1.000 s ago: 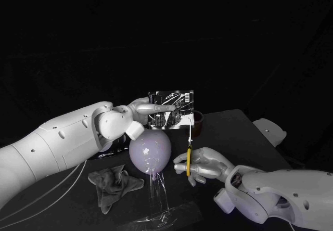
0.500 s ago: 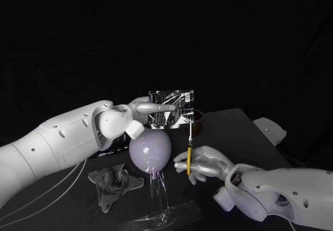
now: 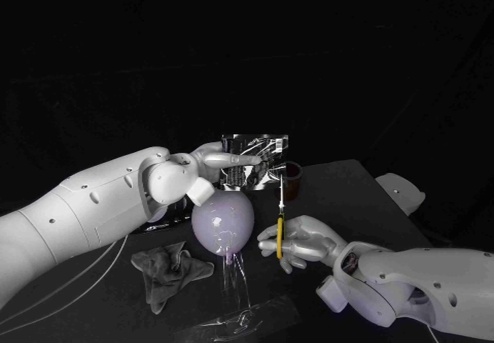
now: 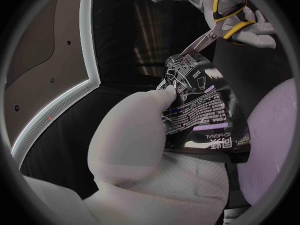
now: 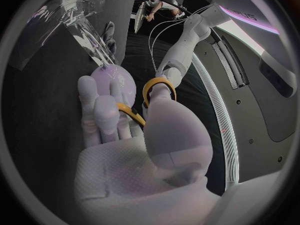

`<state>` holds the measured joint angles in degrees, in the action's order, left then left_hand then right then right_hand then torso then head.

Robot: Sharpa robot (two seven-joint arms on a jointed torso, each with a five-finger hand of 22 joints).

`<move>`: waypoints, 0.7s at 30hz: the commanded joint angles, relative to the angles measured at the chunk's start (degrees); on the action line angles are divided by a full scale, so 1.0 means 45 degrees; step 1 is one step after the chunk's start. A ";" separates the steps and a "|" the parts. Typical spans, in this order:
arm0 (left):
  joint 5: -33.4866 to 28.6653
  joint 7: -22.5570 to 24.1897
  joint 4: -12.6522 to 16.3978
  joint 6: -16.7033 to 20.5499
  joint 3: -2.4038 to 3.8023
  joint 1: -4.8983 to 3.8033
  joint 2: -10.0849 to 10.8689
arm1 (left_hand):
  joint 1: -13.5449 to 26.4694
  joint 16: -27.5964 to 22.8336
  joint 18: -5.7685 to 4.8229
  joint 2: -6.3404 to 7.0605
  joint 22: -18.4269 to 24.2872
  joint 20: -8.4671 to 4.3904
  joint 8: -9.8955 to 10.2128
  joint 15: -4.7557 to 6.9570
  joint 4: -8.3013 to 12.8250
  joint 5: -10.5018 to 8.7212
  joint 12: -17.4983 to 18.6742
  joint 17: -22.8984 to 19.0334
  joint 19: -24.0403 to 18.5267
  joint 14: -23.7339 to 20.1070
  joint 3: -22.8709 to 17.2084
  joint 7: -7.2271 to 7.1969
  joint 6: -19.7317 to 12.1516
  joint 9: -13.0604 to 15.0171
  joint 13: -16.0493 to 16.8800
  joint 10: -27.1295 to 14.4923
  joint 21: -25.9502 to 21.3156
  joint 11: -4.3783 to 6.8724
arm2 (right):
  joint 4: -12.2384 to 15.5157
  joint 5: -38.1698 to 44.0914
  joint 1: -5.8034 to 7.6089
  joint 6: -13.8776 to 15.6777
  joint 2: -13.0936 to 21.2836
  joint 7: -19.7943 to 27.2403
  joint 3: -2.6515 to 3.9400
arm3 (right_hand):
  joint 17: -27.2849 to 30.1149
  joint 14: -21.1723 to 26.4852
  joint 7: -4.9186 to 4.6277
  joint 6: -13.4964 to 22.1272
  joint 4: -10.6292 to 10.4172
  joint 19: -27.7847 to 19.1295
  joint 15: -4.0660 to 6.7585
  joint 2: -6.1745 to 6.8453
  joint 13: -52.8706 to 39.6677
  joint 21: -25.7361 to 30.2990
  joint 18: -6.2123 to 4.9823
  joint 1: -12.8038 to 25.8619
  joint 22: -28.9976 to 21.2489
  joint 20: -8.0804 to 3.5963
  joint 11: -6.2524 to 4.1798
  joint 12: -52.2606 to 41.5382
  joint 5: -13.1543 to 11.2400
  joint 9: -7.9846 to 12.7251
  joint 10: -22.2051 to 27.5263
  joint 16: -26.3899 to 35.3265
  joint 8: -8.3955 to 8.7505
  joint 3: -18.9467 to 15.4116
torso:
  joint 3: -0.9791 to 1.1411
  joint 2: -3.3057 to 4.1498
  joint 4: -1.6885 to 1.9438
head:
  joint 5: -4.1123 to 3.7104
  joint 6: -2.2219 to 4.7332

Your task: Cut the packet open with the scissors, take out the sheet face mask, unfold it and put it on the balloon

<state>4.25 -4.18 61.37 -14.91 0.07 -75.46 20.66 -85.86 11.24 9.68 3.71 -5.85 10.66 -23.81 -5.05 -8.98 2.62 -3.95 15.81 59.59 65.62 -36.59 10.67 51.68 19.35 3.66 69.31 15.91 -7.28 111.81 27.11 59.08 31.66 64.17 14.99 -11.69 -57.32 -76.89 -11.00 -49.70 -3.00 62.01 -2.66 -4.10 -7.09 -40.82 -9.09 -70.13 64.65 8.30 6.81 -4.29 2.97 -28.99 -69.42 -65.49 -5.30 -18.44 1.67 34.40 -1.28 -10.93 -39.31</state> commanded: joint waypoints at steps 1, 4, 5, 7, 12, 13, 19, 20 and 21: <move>0.0753 0.0081 0.0033 -0.0008 0.0004 -0.0019 -0.0059 | -0.0020 0.0050 0.0184 -0.0148 -0.0019 0.0000 -0.0038 0.0052 0.0024 0.0043 0.0065 0.0016 0.0102 0.0072 -0.0039 0.0023 0.0045 0.0652 0.0005 0.0094 0.0065 -0.0004 | 0.0043 0.0185 0.0019 -0.0179 -0.0007 0.0094 0.0022 | -0.0058 -0.0058 0.0032 -0.0203 0.0048 0.0176 0.0132 -0.0216 0.0003 -0.0175 -0.0144 -0.0042 0.0071 -0.0030 -0.0083 -0.0089 -0.0049 0.0024 -0.0275 -0.0111 -0.0093 -0.0185 | 0.0004 0.0003 -0.0004 | 0.0022 -0.0015; 0.0920 0.0090 0.0010 0.0076 0.0004 -0.0022 -0.0060 | -0.0018 0.0050 0.0184 -0.0148 -0.0019 0.0000 -0.0039 0.0052 0.0027 0.0043 0.0065 0.0017 0.0103 0.0073 -0.0041 0.0023 0.0046 0.0653 0.0005 0.0095 0.0066 -0.0003 | 0.0042 0.0186 0.0019 -0.0161 -0.0005 0.0087 0.0022 | -0.0193 -0.0185 0.0136 -0.0423 0.0129 0.0350 0.0214 -0.0398 -0.0047 -0.0443 -0.0102 -0.0178 0.0195 -0.0089 -0.0180 -0.0185 -0.0050 0.0022 -0.0588 -0.0260 -0.0189 -0.0355 | 0.0006 0.0002 -0.0002 | 0.0023 -0.0034; 0.0992 0.0091 0.0008 0.0079 0.0004 -0.0023 -0.0059 | -0.0017 0.0049 0.0184 -0.0148 -0.0019 -0.0001 -0.0040 0.0053 0.0030 0.0044 0.0065 0.0017 0.0104 0.0074 -0.0042 0.0022 0.0047 0.0655 0.0005 0.0095 0.0067 -0.0002 | 0.0042 0.0189 0.0019 -0.0152 -0.0002 0.0086 0.0021 | -0.0208 -0.0211 0.0161 -0.0483 0.0154 0.0394 0.0239 -0.0454 -0.0061 -0.0511 -0.0092 -0.0214 0.0226 -0.0115 -0.0217 -0.0202 -0.0051 0.0026 -0.0673 -0.0285 -0.0212 -0.0431 | 0.0005 0.0002 -0.0002 | 0.0025 -0.0050; 0.1084 0.0092 0.0010 0.0064 0.0003 -0.0024 -0.0056 | -0.0017 0.0049 0.0184 -0.0148 -0.0019 -0.0001 -0.0040 0.0053 0.0030 0.0044 0.0065 0.0017 0.0104 0.0074 -0.0042 0.0022 0.0047 0.0655 0.0005 0.0095 0.0067 -0.0002 | 0.0043 0.0208 0.0019 -0.0138 0.0003 0.0083 0.0021 | -0.0261 -0.0270 0.0222 -0.0612 0.0194 0.0476 0.0290 -0.0566 -0.0098 -0.0638 -0.0072 -0.0268 0.0284 -0.0161 -0.0280 -0.0247 -0.0049 0.0028 -0.0856 -0.0347 -0.0264 -0.0567 | 0.0002 0.0006 0.0003 | 0.0020 -0.0056; 0.1238 0.0143 0.0017 0.0152 0.0003 -0.0028 -0.0058 | -0.0017 0.0049 0.0184 -0.0148 -0.0019 -0.0001 -0.0040 0.0053 0.0030 0.0044 0.0065 0.0017 0.0104 0.0074 -0.0042 0.0022 0.0047 0.0655 0.0005 0.0095 0.0067 -0.0002 | 0.0008 0.0237 0.0019 -0.0164 -0.0001 -0.0029 0.0021 | -0.0501 -0.0506 0.0454 -0.1094 0.0354 0.0807 0.0490 -0.0975 -0.0306 -0.1152 0.0007 -0.0460 0.0531 -0.0346 -0.0524 -0.0413 -0.0044 0.0005 -0.1532 -0.0603 -0.0466 -0.1079 | -0.0003 0.0006 0.0007 | 0.0035 -0.0076; 0.1247 0.0153 0.0012 0.0184 0.0003 -0.0028 -0.0060 | -0.0017 0.0049 0.0184 -0.0148 -0.0019 -0.0001 -0.0040 0.0053 0.0030 0.0044 0.0065 0.0017 0.0104 0.0074 -0.0042 0.0022 0.0047 0.0655 0.0005 0.0095 0.0067 -0.0002 | 0.0000 0.0254 0.0019 -0.0180 -0.0003 -0.0062 0.0021 | -0.0618 -0.0582 0.0537 -0.1242 0.0393 0.0939 0.0543 -0.1093 -0.0367 -0.1366 0.0050 -0.0534 0.0640 -0.0373 -0.0573 -0.0494 -0.0048 -0.0026 -0.1734 -0.0704 -0.0540 -0.1103 | -0.0004 0.0005 0.0011 | 0.0035 -0.0085; 0.1234 0.0178 -0.0035 0.0325 0.0004 -0.0029 -0.0061 | -0.0011 0.0048 0.0183 -0.0146 -0.0020 -0.0005 -0.0043 0.0055 0.0047 0.0044 0.0064 0.0020 0.0108 0.0079 -0.0046 0.0019 0.0050 0.0662 0.0006 0.0099 0.0072 0.0000 | -0.0023 0.0391 0.0019 -0.0221 0.0010 -0.0198 0.0021 | -0.1609 -0.1186 0.1021 -0.2172 0.0682 0.1890 0.0937 -0.1671 -0.0810 -0.2890 0.0312 -0.1038 0.1427 -0.0678 -0.1075 -0.1072 -0.0034 -0.0297 -0.3008 -0.1532 -0.1024 -0.1216 | -0.0001 0.0003 0.0006 | 0.0036 -0.0105; 0.1225 0.0181 -0.0047 0.0351 0.0004 -0.0029 -0.0059 | -0.0011 0.0048 0.0183 -0.0146 -0.0020 -0.0005 -0.0043 0.0055 0.0047 0.0044 0.0064 0.0020 0.0108 0.0079 -0.0046 0.0019 0.0050 0.0662 0.0006 0.0099 0.0072 0.0000 | -0.0028 0.0408 0.0019 -0.0216 0.0017 -0.0212 0.0021 | -0.1708 -0.1274 0.1083 -0.2261 0.0724 0.2012 0.1015 -0.1727 -0.0899 -0.3068 0.0343 -0.1079 0.1520 -0.0768 -0.1137 -0.1131 -0.0044 -0.0347 -0.3142 -0.1623 -0.1069 -0.1319 | 0.0000 0.0003 0.0008 | 0.0037 -0.0121; 0.1217 0.0184 -0.0061 0.0371 0.0004 -0.0029 -0.0059 | -0.0011 0.0048 0.0183 -0.0146 -0.0020 -0.0005 -0.0043 0.0055 0.0047 0.0044 0.0064 0.0020 0.0108 0.0079 -0.0046 0.0019 0.0050 0.0662 0.0006 0.0099 0.0072 0.0000 | -0.0032 0.0421 0.0019 -0.0203 0.0024 -0.0215 0.0020 | -0.1834 -0.1349 0.1151 -0.2378 0.0766 0.2134 0.1068 -0.1804 -0.0982 -0.3263 0.0382 -0.1141 0.1623 -0.0819 -0.1204 -0.1220 -0.0039 -0.0399 -0.3312 -0.1724 -0.1134 -0.1359 | 0.0002 0.0004 0.0009 | 0.0040 -0.0125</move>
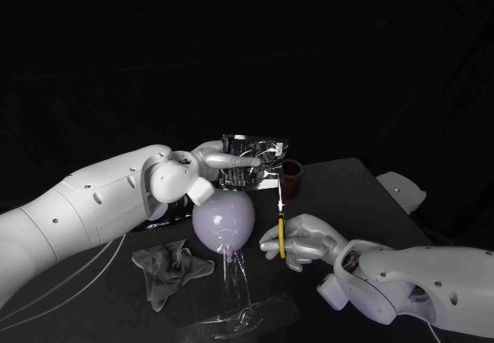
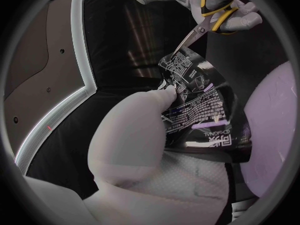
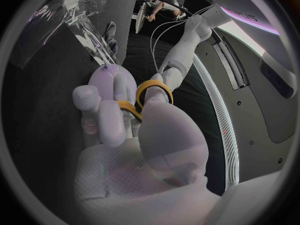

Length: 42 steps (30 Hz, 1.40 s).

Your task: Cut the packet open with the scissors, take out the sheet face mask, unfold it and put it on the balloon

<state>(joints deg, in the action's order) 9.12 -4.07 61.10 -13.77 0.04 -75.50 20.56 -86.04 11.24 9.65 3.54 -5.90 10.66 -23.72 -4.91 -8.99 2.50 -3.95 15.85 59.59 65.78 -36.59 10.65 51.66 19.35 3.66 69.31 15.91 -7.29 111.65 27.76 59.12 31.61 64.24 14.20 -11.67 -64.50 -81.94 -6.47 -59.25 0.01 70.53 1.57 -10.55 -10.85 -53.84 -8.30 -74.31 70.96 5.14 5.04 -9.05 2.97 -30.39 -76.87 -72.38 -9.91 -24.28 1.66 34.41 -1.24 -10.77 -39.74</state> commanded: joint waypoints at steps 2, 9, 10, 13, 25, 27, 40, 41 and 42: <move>0.0126 0.0160 -0.0019 0.0134 0.0010 -0.0021 -0.0035 | 0.0028 0.0048 0.0190 -0.0108 -0.0011 -0.0005 -0.0064 0.0025 0.0048 0.0071 0.0065 0.0011 0.0108 0.0042 -0.0048 0.0024 0.0055 0.0662 0.0006 0.0100 0.0072 0.0001 | 0.0000 0.0284 0.0011 -0.0157 0.0022 -0.0023 0.0015 | -0.0213 -0.0274 0.0175 -0.0253 0.0151 0.0307 0.0197 -0.0443 -0.0290 -0.0453 0.0228 -0.0215 0.0272 -0.0230 -0.0847 -0.0144 -0.0044 -0.0170 -0.1652 -0.0184 -0.0109 -0.0343 | 0.0005 -0.0001 -0.0001 | 0.0011 -0.0023; 0.0113 0.0138 -0.0035 0.0119 0.0010 -0.0021 -0.0026 | 0.0036 0.0047 0.0189 -0.0111 -0.0011 -0.0008 -0.0067 0.0026 0.0059 0.0071 0.0064 0.0013 0.0111 0.0047 -0.0053 0.0023 0.0058 0.0668 0.0006 0.0104 0.0076 0.0003 | 0.0005 0.0092 0.0011 0.0155 0.0041 0.0272 0.0015 | 0.0194 -0.0051 -0.0456 0.1008 0.0261 -0.0108 -0.0287 -0.0182 -0.0027 0.0133 0.0220 -0.0007 0.0011 0.0005 -0.0211 0.1028 -0.0047 -0.0034 0.0151 0.0151 0.0633 -0.0522 | 0.0006 -0.0001 0.0001 | 0.0020 0.0000; 0.0113 0.0133 -0.0034 0.0117 0.0010 -0.0021 -0.0025 | 0.0036 0.0047 0.0189 -0.0111 -0.0011 -0.0008 -0.0067 0.0026 0.0059 0.0071 0.0064 0.0013 0.0111 0.0047 -0.0053 0.0023 0.0058 0.0668 0.0006 0.0104 0.0076 0.0003 | 0.0005 0.0058 0.0011 0.0198 0.0039 0.0319 0.0015 | 0.0224 -0.0026 -0.0519 0.1097 0.0278 -0.0154 -0.0343 -0.0162 0.0017 0.0188 0.0218 0.0010 -0.0012 0.0047 -0.0145 0.1129 -0.0052 -0.0017 0.0315 0.0173 0.0692 -0.0523 | 0.0006 -0.0001 -0.0002 | 0.0022 0.0002; 0.0111 0.0116 -0.0023 0.0112 0.0010 -0.0021 -0.0016 | 0.0036 0.0047 0.0189 -0.0111 -0.0011 -0.0008 -0.0067 0.0026 0.0059 0.0071 0.0064 0.0013 0.0111 0.0047 -0.0053 0.0023 0.0058 0.0668 0.0006 0.0104 0.0076 0.0003 | 0.0007 -0.0024 0.0011 0.0317 0.0031 0.0454 0.0015 | 0.0761 0.0306 -0.0927 0.1708 0.0380 -0.0618 -0.0705 0.0001 0.0415 0.0824 0.0151 0.0128 -0.0315 0.0312 0.0266 0.1263 -0.0049 0.0120 0.1656 0.0578 0.1068 -0.0523 | 0.0007 0.0000 -0.0004 | 0.0017 0.0022; 0.0133 0.0068 0.0080 0.0058 0.0010 -0.0021 0.0004 | 0.0050 0.0049 0.0189 -0.0106 -0.0012 -0.0013 -0.0073 0.0030 0.0078 0.0071 0.0061 0.0018 0.0119 0.0059 -0.0056 0.0020 0.0064 0.0679 0.0007 0.0114 0.0084 0.0006 | -0.0049 -0.0176 0.0011 0.0348 -0.0022 0.0515 0.0015 | 0.2660 0.1502 -0.1558 0.2955 0.0597 -0.2170 -0.1266 0.0246 0.1405 0.3050 -0.0299 0.0549 -0.1505 0.0929 0.0918 0.1227 -0.0052 0.0600 0.3859 0.1972 0.1396 -0.0525 | 0.0002 -0.0004 -0.0004 | 0.0001 0.0003; 0.0142 0.0074 0.0087 0.0073 0.0010 -0.0021 0.0005 | 0.0050 0.0049 0.0189 -0.0106 -0.0012 -0.0013 -0.0073 0.0030 0.0078 0.0071 0.0061 0.0018 0.0119 0.0059 -0.0056 0.0020 0.0064 0.0679 0.0007 0.0114 0.0084 0.0006 | -0.0051 -0.0181 0.0011 0.0313 -0.0026 0.0499 0.0015 | 0.2824 0.1600 -0.1588 0.3032 0.0606 -0.2285 -0.1293 0.0265 0.1465 0.3222 -0.0350 0.0600 -0.1609 0.0973 0.0943 0.1225 -0.0051 0.0639 0.3938 0.2083 0.1395 -0.0525 | 0.0000 -0.0003 -0.0003 | -0.0003 -0.0005; 0.0922 0.0571 0.0235 0.0197 0.0011 -0.0020 0.0050 | 0.0060 0.0049 0.0189 -0.0099 -0.0013 -0.0017 -0.0076 0.0033 0.0093 0.0071 0.0061 0.0021 0.0124 0.0066 -0.0057 0.0018 0.0066 0.0686 0.0007 0.0118 0.0090 0.0009 | 0.0018 -0.0206 0.0011 0.0189 -0.0034 0.0437 0.0016 | 0.3175 0.1823 -0.1640 0.3141 0.0633 -0.2476 -0.1348 0.0306 0.1572 0.3490 -0.0433 0.0712 -0.1789 0.1072 0.0998 0.1220 -0.0052 0.0715 0.4130 0.2322 0.1367 -0.0522 | 0.0006 0.0005 -0.0010 | 0.0012 -0.0034; 0.1049 0.0637 0.0273 0.0187 0.0012 -0.0020 0.0058 | 0.0060 0.0049 0.0189 -0.0099 -0.0013 -0.0017 -0.0076 0.0033 0.0093 0.0071 0.0061 0.0021 0.0124 0.0066 -0.0057 0.0018 0.0066 0.0686 0.0007 0.0118 0.0090 0.0009 | 0.0024 -0.0222 0.0011 0.0187 -0.0032 0.0433 0.0016 | 0.3175 0.1823 -0.1640 0.3141 0.0633 -0.2476 -0.1348 0.0306 0.1572 0.3490 -0.0433 0.0712 -0.1789 0.1072 0.0998 0.1220 -0.0052 0.0715 0.4130 0.2322 0.1367 -0.0522 | 0.0005 0.0001 -0.0008 | 0.0012 -0.0039; 0.1139 0.0687 0.0301 0.0179 0.0012 -0.0020 0.0063 | 0.0060 0.0049 0.0189 -0.0099 -0.0013 -0.0017 -0.0076 0.0033 0.0093 0.0071 0.0061 0.0021 0.0124 0.0066 -0.0057 0.0018 0.0066 0.0686 0.0007 0.0118 0.0090 0.0009 | 0.0027 -0.0245 0.0011 0.0188 -0.0031 0.0430 0.0017 | 0.3183 0.1828 -0.1635 0.3122 0.0630 -0.2480 -0.1349 0.0296 0.1573 0.3495 -0.0439 0.0732 -0.1798 0.1081 0.0993 0.1204 -0.0053 0.0717 0.4115 0.2321 0.1350 -0.0519 | 0.0005 -0.0001 -0.0003 | 0.0016 -0.0046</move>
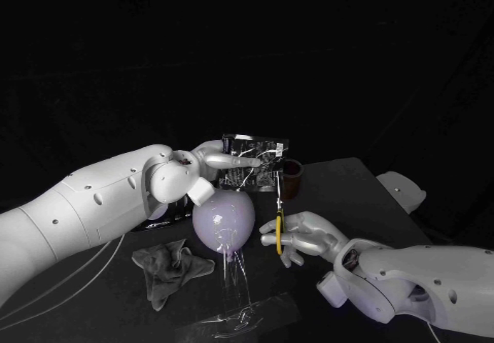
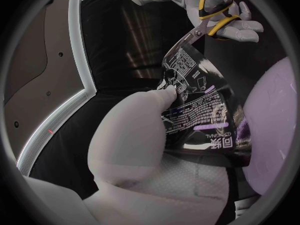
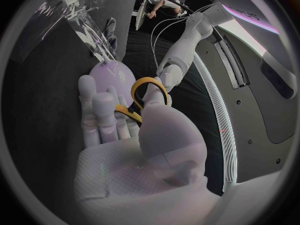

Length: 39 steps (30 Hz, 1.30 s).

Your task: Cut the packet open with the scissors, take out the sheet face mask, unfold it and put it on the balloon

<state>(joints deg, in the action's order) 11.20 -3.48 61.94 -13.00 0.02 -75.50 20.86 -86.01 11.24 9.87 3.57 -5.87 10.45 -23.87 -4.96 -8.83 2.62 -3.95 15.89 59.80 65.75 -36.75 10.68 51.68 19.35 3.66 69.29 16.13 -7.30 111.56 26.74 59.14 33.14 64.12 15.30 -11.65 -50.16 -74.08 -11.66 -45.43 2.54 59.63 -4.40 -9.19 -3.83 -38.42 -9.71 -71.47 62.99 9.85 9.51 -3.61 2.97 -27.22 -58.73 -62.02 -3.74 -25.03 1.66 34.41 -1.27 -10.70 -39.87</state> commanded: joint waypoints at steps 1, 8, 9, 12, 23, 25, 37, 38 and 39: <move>0.0770 0.0611 0.0145 0.0007 0.0016 -0.0020 0.0004 | 0.0058 0.0048 0.0141 -0.0100 -0.0020 0.0028 -0.0045 0.0044 0.0065 0.0045 0.0061 0.0013 0.0079 0.0074 -0.0021 0.0011 0.0061 0.0689 0.0007 0.0121 0.0043 0.0012 | 0.0049 -0.0057 0.0006 -0.0151 -0.0005 0.0184 0.0013 | 0.0000 0.0085 -0.0476 0.0031 0.0066 -0.0060 -0.0021 -0.0016 0.0013 0.0072 -0.0131 0.0114 -0.0033 0.0040 -0.0005 -0.0017 -0.0053 0.0015 0.0067 0.0019 -0.0034 -0.0351 | 0.0006 -0.0005 0.0005 | 0.0003 -0.0026; 0.1016 0.0909 0.0233 0.0050 0.0018 -0.0019 0.0028 | 0.0066 0.0046 0.0140 -0.0094 -0.0020 0.0026 -0.0046 0.0045 0.0074 0.0044 0.0063 0.0014 0.0080 0.0074 -0.0020 0.0011 0.0061 0.0693 0.0006 0.0121 0.0046 0.0012 | 0.0008 -0.0301 0.0015 -0.0143 0.0010 0.0119 0.0014 | -0.0543 -0.0357 -0.0100 -0.0794 0.0207 0.0552 0.0253 -0.0260 -0.0146 -0.0822 -0.0048 0.0080 0.0351 -0.0078 -0.0358 -0.0600 -0.0051 -0.0072 -0.1235 -0.0562 -0.0505 -0.0337 | 0.0005 0.0000 -0.0002 | 0.0003 -0.0037; 0.1029 0.0948 0.0242 0.0047 0.0018 -0.0019 0.0033 | 0.0066 0.0046 0.0140 -0.0094 -0.0020 0.0026 -0.0046 0.0045 0.0074 0.0044 0.0063 0.0014 0.0080 0.0074 -0.0020 0.0011 0.0061 0.0693 0.0006 0.0121 0.0046 0.0012 | -0.0002 -0.0334 0.0017 -0.0152 0.0011 0.0104 0.0014 | -0.0652 -0.0455 -0.0035 -0.0920 0.0237 0.0697 0.0320 -0.0303 -0.0165 -0.1027 -0.0015 0.0072 0.0446 -0.0145 -0.0447 -0.0678 -0.0057 -0.0082 -0.1451 -0.0674 -0.0578 -0.0347 | 0.0003 0.0001 0.0000 | 0.0004 -0.0044; 0.1059 0.1079 0.0284 0.0017 0.0019 -0.0019 0.0056 | 0.0070 0.0044 0.0139 -0.0093 -0.0020 0.0026 -0.0046 0.0044 0.0077 0.0043 0.0064 0.0014 0.0081 0.0073 -0.0020 0.0009 0.0061 0.0695 0.0006 0.0121 0.0046 0.0012 | -0.0028 -0.0408 0.0022 -0.0190 0.0008 0.0058 0.0014 | -0.0983 -0.0752 0.0229 -0.1374 0.0361 0.1123 0.0551 -0.0505 -0.0292 -0.1637 0.0096 -0.0002 0.0736 -0.0358 -0.0724 -0.0993 -0.0050 -0.0122 -0.2314 -0.1000 -0.0832 -0.0340 | 0.0003 0.0006 0.0004 | -0.0004 -0.0055; 0.1082 0.1308 0.0339 0.0001 0.0020 -0.0018 0.0082 | 0.0090 0.0039 0.0135 -0.0090 -0.0019 0.0027 -0.0047 0.0042 0.0083 0.0042 0.0065 0.0015 0.0079 0.0071 -0.0018 0.0005 0.0062 0.0701 0.0005 0.0121 0.0048 0.0011 | -0.0091 -0.0394 0.0029 -0.0309 0.0005 -0.0103 0.0014 | -0.1739 -0.1358 0.0745 -0.2301 0.0671 0.1990 0.0993 -0.0923 -0.0618 -0.2935 0.0336 -0.0113 0.1396 -0.0776 -0.1235 -0.1322 -0.0047 -0.0242 -0.3766 -0.1652 -0.1297 -0.0346 | 0.0000 -0.0001 -0.0001 | 0.0027 -0.0132; 0.1083 0.1321 0.0340 -0.0007 0.0020 -0.0017 0.0081 | 0.0090 0.0039 0.0135 -0.0090 -0.0019 0.0027 -0.0047 0.0042 0.0083 0.0042 0.0065 0.0015 0.0079 0.0071 -0.0018 0.0005 0.0062 0.0701 0.0005 0.0121 0.0048 0.0011 | -0.0093 -0.0380 0.0029 -0.0311 0.0005 -0.0103 0.0014 | -0.1820 -0.1411 0.0783 -0.2375 0.0689 0.2088 0.1028 -0.0956 -0.0650 -0.3092 0.0367 -0.0104 0.1480 -0.0810 -0.1274 -0.1338 -0.0047 -0.0260 -0.3870 -0.1715 -0.1331 -0.0350 | -0.0001 -0.0002 0.0002 | 0.0031 -0.0130; 0.1085 0.1239 0.0332 0.0011 0.0020 -0.0017 0.0104 | 0.0094 0.0038 0.0134 -0.0090 -0.0019 0.0028 -0.0048 0.0041 0.0083 0.0042 0.0066 0.0016 0.0079 0.0071 -0.0017 0.0005 0.0062 0.0703 0.0005 0.0121 0.0048 0.0011 | -0.0025 -0.0514 0.0029 0.0124 -0.0015 0.0355 0.0013 | -0.1100 -0.1034 0.0185 -0.1400 0.0929 0.1523 0.0565 -0.0613 -0.0184 -0.2335 0.0302 0.0254 0.1104 -0.0567 -0.0678 -0.0043 -0.0070 -0.0052 -0.2083 -0.1217 -0.0720 -0.0352 | 0.0009 0.0003 -0.0003 | 0.0040 -0.0067; 0.1085 0.1227 0.0330 0.0023 0.0020 -0.0017 0.0107 | 0.0094 0.0038 0.0134 -0.0090 -0.0019 0.0028 -0.0048 0.0041 0.0083 0.0042 0.0066 0.0016 0.0079 0.0071 -0.0017 0.0005 0.0062 0.0703 0.0005 0.0121 0.0048 0.0011 | -0.0015 -0.0523 0.0029 0.0158 -0.0017 0.0397 0.0013 | -0.0910 -0.0918 0.0107 -0.1247 0.0957 0.1369 0.0501 -0.0588 -0.0104 -0.2120 0.0271 0.0276 0.0991 -0.0513 -0.0585 0.0045 -0.0050 -0.0009 -0.1829 -0.1080 -0.0631 -0.0355 | 0.0009 0.0002 -0.0007 | 0.0042 -0.0063; 0.1085 0.1220 0.0328 0.0029 0.0020 -0.0017 0.0108 | 0.0094 0.0038 0.0134 -0.0090 -0.0019 0.0028 -0.0048 0.0041 0.0083 0.0042 0.0066 0.0016 0.0079 0.0071 -0.0017 0.0005 0.0062 0.0703 0.0005 0.0121 0.0048 0.0011 | -0.0009 -0.0528 0.0029 0.0172 -0.0019 0.0418 0.0013 | -0.0755 -0.0804 0.0028 -0.1095 0.0992 0.1203 0.0428 -0.0566 -0.0022 -0.1895 0.0241 0.0293 0.0874 -0.0451 -0.0494 0.0041 -0.0053 0.0039 -0.1572 -0.0968 -0.0540 -0.0353 | 0.0010 0.0003 -0.0009 | 0.0043 -0.0058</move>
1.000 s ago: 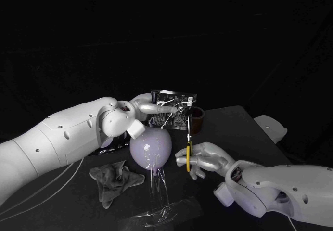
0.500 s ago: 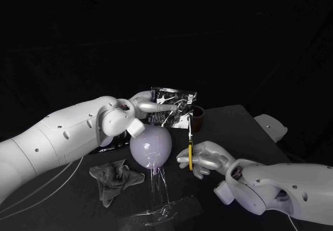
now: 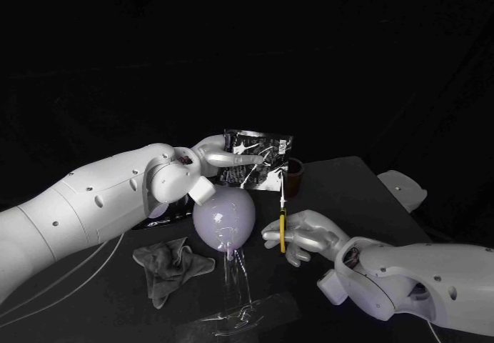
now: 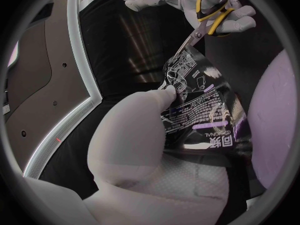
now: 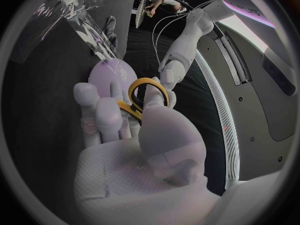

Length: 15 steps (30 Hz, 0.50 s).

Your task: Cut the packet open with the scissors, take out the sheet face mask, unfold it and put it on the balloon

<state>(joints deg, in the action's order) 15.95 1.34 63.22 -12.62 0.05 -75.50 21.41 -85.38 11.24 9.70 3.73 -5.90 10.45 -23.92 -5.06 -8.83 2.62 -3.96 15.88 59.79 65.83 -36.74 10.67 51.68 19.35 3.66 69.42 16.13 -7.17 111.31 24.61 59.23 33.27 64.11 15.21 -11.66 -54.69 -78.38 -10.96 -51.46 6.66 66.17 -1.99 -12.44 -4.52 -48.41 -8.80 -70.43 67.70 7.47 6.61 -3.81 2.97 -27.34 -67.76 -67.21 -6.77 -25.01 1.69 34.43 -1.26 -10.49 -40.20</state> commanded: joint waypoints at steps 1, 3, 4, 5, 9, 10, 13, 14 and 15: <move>0.0030 0.0142 0.0040 -0.0047 0.0013 -0.0017 -0.0012 | -0.0034 0.0035 0.0170 -0.0126 -0.0012 0.0026 -0.0037 0.0063 0.0091 0.0041 0.0067 0.0019 0.0079 0.0054 -0.0017 0.0005 0.0063 0.0708 0.0005 0.0092 0.0050 -0.0017 | 0.0055 -0.0057 0.0010 0.0158 -0.0017 0.0465 0.0015 | 0.0469 0.0302 -0.0207 0.0373 0.0115 -0.0442 -0.0184 0.0164 0.0189 0.0574 -0.0002 0.0083 -0.0306 0.0149 0.0225 0.0025 -0.0051 0.0113 0.0691 0.0338 0.0211 -0.0352 | 0.0003 -0.0002 -0.0012 | -0.0004 0.0022; 0.0030 0.0124 0.0034 -0.0027 0.0013 -0.0017 -0.0009 | -0.0034 0.0035 0.0170 -0.0126 -0.0012 0.0026 -0.0037 0.0063 0.0091 0.0041 0.0067 0.0019 0.0079 0.0054 -0.0017 0.0005 0.0063 0.0708 0.0005 0.0092 0.0050 -0.0017 | 0.0072 -0.0053 0.0010 0.0172 -0.0021 0.0505 0.0016 | 0.1017 0.0654 -0.0370 0.0643 0.0206 -0.0898 -0.0333 0.0226 0.0215 0.1200 -0.0130 0.0163 -0.0651 0.0302 0.0387 0.0062 -0.0058 0.0219 0.1300 0.0716 0.0373 -0.0353 | 0.0006 -0.0004 -0.0013 | -0.0005 0.0033; 0.0030 0.0116 0.0033 -0.0019 0.0013 -0.0017 -0.0008 | -0.0034 0.0035 0.0170 -0.0126 -0.0012 0.0026 -0.0037 0.0063 0.0091 0.0041 0.0067 0.0019 0.0079 0.0054 -0.0017 0.0005 0.0063 0.0708 0.0005 0.0092 0.0050 -0.0017 | 0.0080 -0.0051 0.0010 0.0179 -0.0022 0.0519 0.0016 | 0.1143 0.0734 -0.0390 0.0706 0.0228 -0.0999 -0.0353 0.0236 0.0214 0.1341 -0.0161 0.0181 -0.0732 0.0336 0.0419 0.0064 -0.0056 0.0246 0.1399 0.0801 0.0412 -0.0354 | 0.0005 -0.0004 -0.0012 | -0.0007 0.0033; 0.0030 0.0108 0.0033 -0.0013 0.0012 -0.0017 -0.0007 | -0.0034 0.0035 0.0170 -0.0126 -0.0012 0.0026 -0.0037 0.0063 0.0091 0.0041 0.0067 0.0019 0.0079 0.0054 -0.0017 0.0005 0.0063 0.0708 0.0005 0.0092 0.0050 -0.0017 | 0.0089 -0.0047 0.0010 0.0192 -0.0024 0.0533 0.0016 | 0.1250 0.0803 -0.0420 0.0755 0.0245 -0.1093 -0.0378 0.0247 0.0211 0.1473 -0.0193 0.0205 -0.0808 0.0365 0.0438 0.0060 -0.0057 0.0269 0.1477 0.0871 0.0442 -0.0355 | 0.0005 -0.0006 -0.0011 | -0.0010 0.0037; 0.0041 0.0090 0.0041 -0.0005 0.0012 -0.0017 -0.0004 | -0.0034 0.0035 0.0170 -0.0126 -0.0012 0.0026 -0.0037 0.0063 0.0091 0.0041 0.0067 0.0019 0.0079 0.0054 -0.0017 0.0005 0.0063 0.0708 0.0005 0.0092 0.0050 -0.0017 | 0.0107 -0.0038 0.0010 0.0206 -0.0027 0.0556 0.0016 | 0.1623 0.1058 -0.0502 0.0928 0.0313 -0.1405 -0.0450 0.0289 0.0211 0.1906 -0.0290 0.0272 -0.1065 0.0460 0.0519 0.0065 -0.0053 0.0348 0.1769 0.1122 0.0540 -0.0358 | 0.0004 -0.0007 -0.0008 | -0.0043 0.0069; 0.0061 0.0092 0.0045 0.0000 0.0012 -0.0017 -0.0002 | -0.0034 0.0035 0.0170 -0.0126 -0.0012 0.0026 -0.0037 0.0063 0.0091 0.0041 0.0067 0.0019 0.0079 0.0054 -0.0017 0.0005 0.0063 0.0708 0.0005 0.0092 0.0050 -0.0017 | 0.0110 -0.0037 0.0011 0.0201 -0.0025 0.0555 0.0017 | 0.1697 0.1118 -0.0515 0.0985 0.0337 -0.1486 -0.0469 0.0294 0.0212 0.2013 -0.0315 0.0293 -0.1132 0.0490 0.0544 0.0067 -0.0053 0.0374 0.1864 0.1166 0.0568 -0.0357 | 0.0003 -0.0006 -0.0006 | -0.0051 0.0069; 0.0103 0.0098 0.0051 0.0004 0.0012 -0.0017 -0.0001 | -0.0034 0.0035 0.0170 -0.0126 -0.0012 0.0026 -0.0037 0.0063 0.0091 0.0041 0.0067 0.0019 0.0079 0.0054 -0.0017 0.0005 0.0063 0.0708 0.0005 0.0092 0.0050 -0.0017 | 0.0119 -0.0046 0.0015 0.0180 -0.0021 0.0540 0.0018 | 0.1753 0.1149 -0.0522 0.0995 0.0344 -0.1529 -0.0476 0.0293 0.0211 0.2076 -0.0329 0.0301 -0.1170 0.0499 0.0550 0.0065 -0.0054 0.0381 0.1889 0.1199 0.0572 -0.0356 | -0.0002 -0.0007 -0.0003 | -0.0065 0.0085; 0.0112 0.0101 0.0054 0.0002 0.0012 -0.0017 0.0000 | -0.0034 0.0035 0.0170 -0.0126 -0.0012 0.0026 -0.0037 0.0063 0.0091 0.0041 0.0067 0.0019 0.0079 0.0054 -0.0017 0.0005 0.0063 0.0708 0.0005 0.0092 0.0050 -0.0017 | 0.0123 -0.0051 0.0019 0.0174 -0.0020 0.0537 0.0019 | 0.1753 0.1149 -0.0522 0.0995 0.0344 -0.1529 -0.0476 0.0293 0.0211 0.2076 -0.0329 0.0301 -0.1170 0.0499 0.0550 0.0065 -0.0054 0.0381 0.1889 0.1199 0.0572 -0.0356 | -0.0003 -0.0004 -0.0001 | -0.0067 0.0089; 0.0120 0.0105 0.0058 -0.0001 0.0012 -0.0017 0.0002 | -0.0034 0.0035 0.0170 -0.0126 -0.0012 0.0026 -0.0037 0.0063 0.0091 0.0041 0.0067 0.0019 0.0079 0.0054 -0.0017 0.0005 0.0063 0.0708 0.0005 0.0092 0.0050 -0.0017 | 0.0125 -0.0056 0.0028 0.0172 -0.0020 0.0536 0.0020 | 0.1757 0.1159 -0.0527 0.1005 0.0346 -0.1530 -0.0481 0.0292 0.0210 0.2071 -0.0329 0.0314 -0.1170 0.0506 0.0556 0.0063 -0.0055 0.0387 0.1910 0.1200 0.0576 -0.0358 | -0.0003 -0.0004 -0.0001 | -0.0067 0.0089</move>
<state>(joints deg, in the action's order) 16.16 1.27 63.30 -12.60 0.03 -75.49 21.46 -85.55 11.24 9.67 3.57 -5.89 10.45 -23.93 -5.07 -8.83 2.62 -3.96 15.92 59.79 65.83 -36.74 10.65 51.66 19.35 3.66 69.42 16.12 -7.17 111.68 24.22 59.27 34.18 64.05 16.36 -11.64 -46.84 -73.57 -12.09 -47.46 7.84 59.73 -4.09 -11.39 -3.59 -39.26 -9.73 -69.27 62.47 9.74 9.21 -3.63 2.98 -25.68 -59.65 -62.01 -4.40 -24.96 1.70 34.39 -1.29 -10.76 -39.83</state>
